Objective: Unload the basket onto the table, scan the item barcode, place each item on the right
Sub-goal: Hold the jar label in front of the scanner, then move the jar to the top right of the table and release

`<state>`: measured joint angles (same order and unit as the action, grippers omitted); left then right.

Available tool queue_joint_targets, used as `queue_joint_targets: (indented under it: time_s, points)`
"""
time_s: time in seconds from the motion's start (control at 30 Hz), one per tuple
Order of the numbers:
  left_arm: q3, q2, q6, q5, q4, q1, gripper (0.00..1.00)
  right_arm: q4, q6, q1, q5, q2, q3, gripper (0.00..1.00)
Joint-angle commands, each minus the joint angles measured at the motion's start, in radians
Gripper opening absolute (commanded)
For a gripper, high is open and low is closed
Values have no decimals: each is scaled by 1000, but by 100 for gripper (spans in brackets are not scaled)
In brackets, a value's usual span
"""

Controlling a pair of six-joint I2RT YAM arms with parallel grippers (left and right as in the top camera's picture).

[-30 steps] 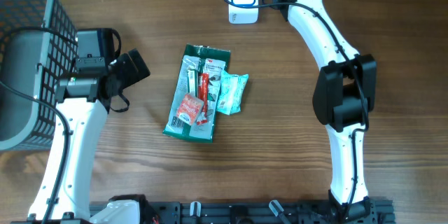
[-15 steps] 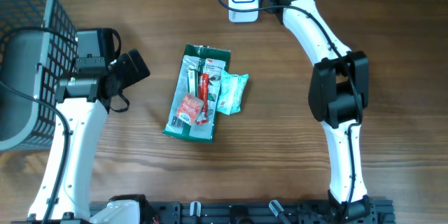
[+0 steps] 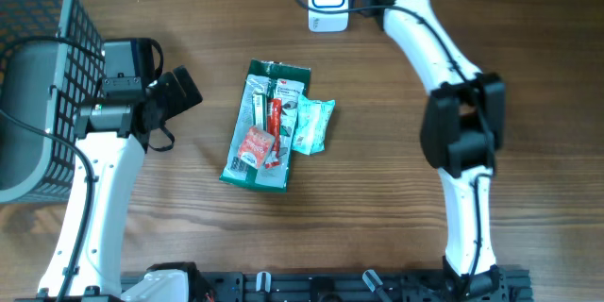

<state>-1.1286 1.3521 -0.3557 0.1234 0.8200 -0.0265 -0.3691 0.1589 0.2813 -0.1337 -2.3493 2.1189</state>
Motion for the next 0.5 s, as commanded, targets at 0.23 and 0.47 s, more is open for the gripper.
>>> queue_joint_targets:
  time_s: [0.23, 0.47]
  points:
    - [-5, 2, 11, 9, 0, -5, 100, -811, 47, -282, 8, 337, 14, 14]
    - [-5, 2, 11, 9, 0, -5, 100, -904, 17, -459, 7, 282, -238, 16]
